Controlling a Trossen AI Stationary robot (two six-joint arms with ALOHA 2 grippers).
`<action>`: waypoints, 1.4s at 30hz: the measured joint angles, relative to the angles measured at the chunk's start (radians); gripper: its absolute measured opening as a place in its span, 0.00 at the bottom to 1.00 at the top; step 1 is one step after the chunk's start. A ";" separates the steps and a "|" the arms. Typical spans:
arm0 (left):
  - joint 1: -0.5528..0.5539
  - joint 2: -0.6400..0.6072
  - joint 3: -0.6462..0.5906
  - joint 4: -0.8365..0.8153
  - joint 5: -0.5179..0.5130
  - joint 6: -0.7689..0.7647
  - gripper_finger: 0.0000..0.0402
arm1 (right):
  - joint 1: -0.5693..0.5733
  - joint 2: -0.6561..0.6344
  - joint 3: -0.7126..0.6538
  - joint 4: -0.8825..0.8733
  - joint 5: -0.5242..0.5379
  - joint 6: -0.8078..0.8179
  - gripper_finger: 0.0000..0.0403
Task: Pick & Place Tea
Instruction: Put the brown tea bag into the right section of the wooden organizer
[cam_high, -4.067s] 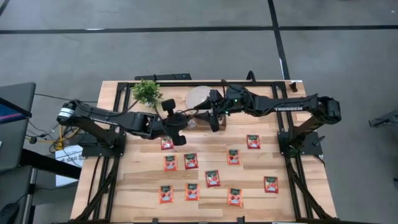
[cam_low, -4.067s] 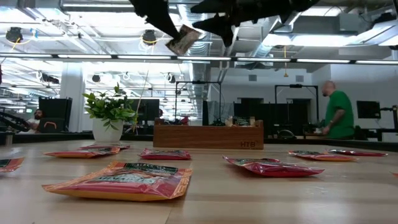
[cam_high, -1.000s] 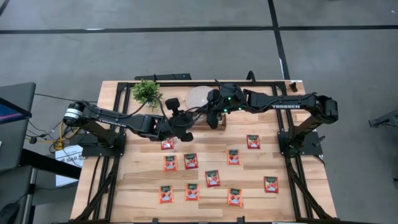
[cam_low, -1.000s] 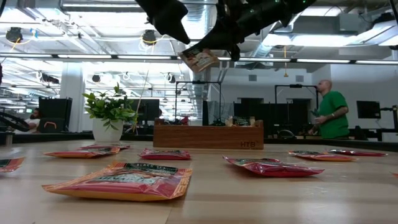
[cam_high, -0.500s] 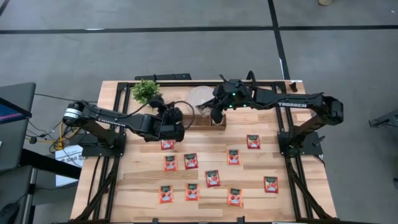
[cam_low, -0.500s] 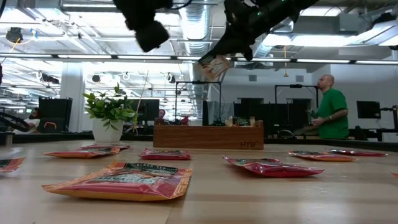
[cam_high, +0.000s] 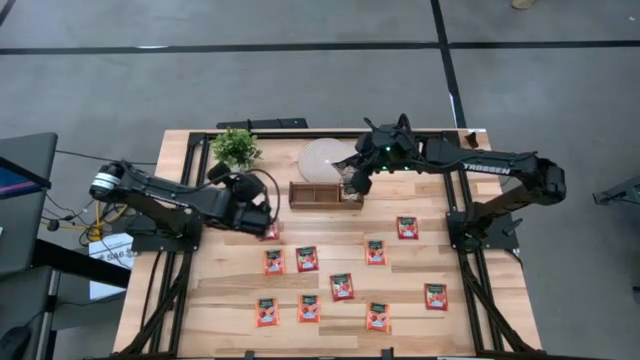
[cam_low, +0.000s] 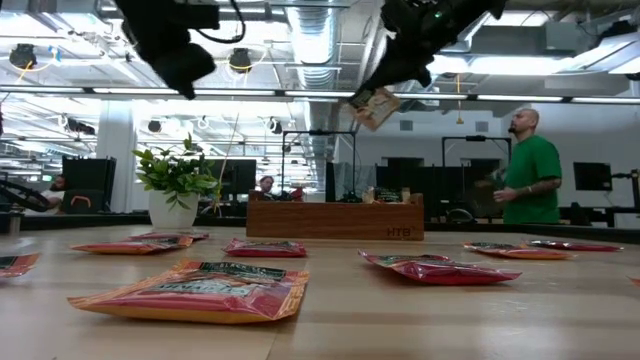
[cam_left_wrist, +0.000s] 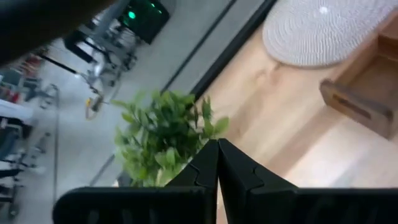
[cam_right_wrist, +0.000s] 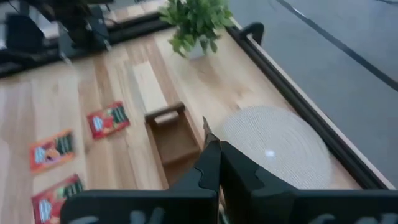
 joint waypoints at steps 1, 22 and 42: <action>-0.008 -0.017 -0.015 -0.001 0.011 -0.015 0.00 | 0.002 -0.010 0.000 -0.018 0.011 -0.004 0.00; -0.103 -0.476 -0.137 0.017 0.106 -0.113 0.00 | 0.096 -0.327 -0.659 0.823 0.048 0.210 0.00; -0.103 -0.586 -0.137 0.042 0.192 -0.110 0.00 | 0.112 0.075 -0.735 1.149 0.224 0.294 0.00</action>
